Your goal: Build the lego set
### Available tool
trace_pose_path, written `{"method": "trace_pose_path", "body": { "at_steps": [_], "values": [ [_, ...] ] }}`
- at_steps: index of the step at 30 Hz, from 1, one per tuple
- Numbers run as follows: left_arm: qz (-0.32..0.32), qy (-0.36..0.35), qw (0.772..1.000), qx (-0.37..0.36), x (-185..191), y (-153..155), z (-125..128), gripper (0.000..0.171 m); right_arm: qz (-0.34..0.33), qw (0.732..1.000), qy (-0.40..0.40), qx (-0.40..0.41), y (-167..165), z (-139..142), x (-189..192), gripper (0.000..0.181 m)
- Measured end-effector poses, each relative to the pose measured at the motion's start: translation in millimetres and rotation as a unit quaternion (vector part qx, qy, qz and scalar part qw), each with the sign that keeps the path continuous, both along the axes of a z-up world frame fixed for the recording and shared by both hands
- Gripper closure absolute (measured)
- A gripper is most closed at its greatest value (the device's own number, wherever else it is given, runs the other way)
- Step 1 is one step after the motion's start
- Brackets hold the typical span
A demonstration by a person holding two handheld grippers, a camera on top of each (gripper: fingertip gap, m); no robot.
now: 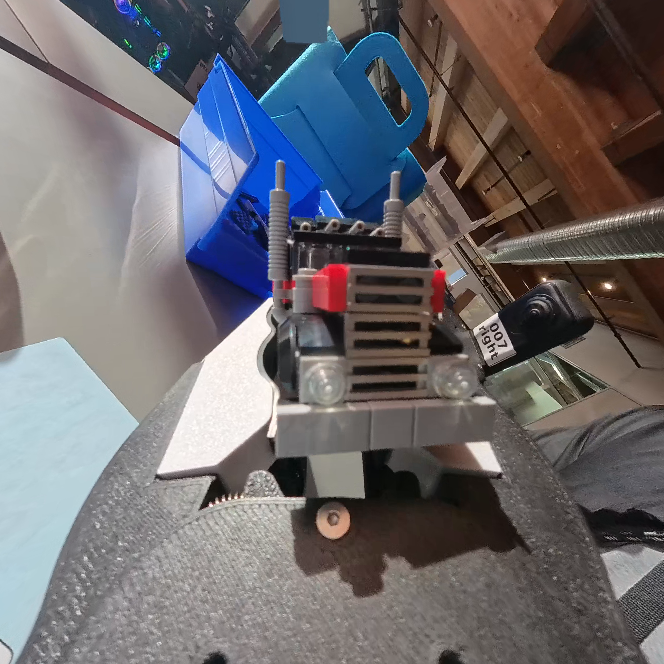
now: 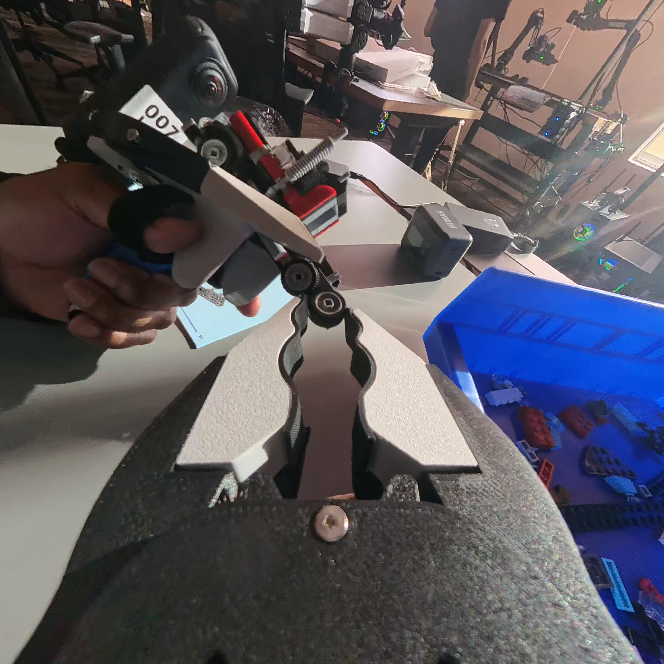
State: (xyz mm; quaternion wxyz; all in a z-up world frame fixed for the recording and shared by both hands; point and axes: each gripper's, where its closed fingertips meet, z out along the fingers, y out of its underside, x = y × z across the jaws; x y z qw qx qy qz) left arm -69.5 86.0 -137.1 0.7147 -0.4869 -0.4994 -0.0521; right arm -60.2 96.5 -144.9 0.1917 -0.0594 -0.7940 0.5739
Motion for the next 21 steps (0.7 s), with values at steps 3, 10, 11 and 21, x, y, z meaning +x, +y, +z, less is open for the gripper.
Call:
{"method": "trace_pose_path", "body": {
  "at_steps": [3, 10, 11, 21],
  "values": [
    [-0.006, -0.009, 0.999, 0.037, -0.7, -2.6, 3.0, 0.116, 0.010, 1.000, 0.008, -0.001, -1.2, 0.3, 3.8, 0.158],
    [-0.032, -0.067, 0.985, 0.158, -2.2, -5.8, 1.6, 0.115, 0.021, 1.000, 0.014, -0.009, -2.3, 4.4, 7.5, 0.157],
    [-0.034, -0.071, 0.983, 0.165, -2.2, -5.9, 1.3, 0.115, 0.021, 1.000, 0.016, -0.008, -2.4, 4.5, 7.7, 0.157],
    [-0.038, -0.079, 0.977, 0.192, -2.0, -6.5, 1.8, 0.115, 0.032, 0.999, 0.024, -0.004, -2.8, 5.4, 10.3, 0.157]
  ]
}}
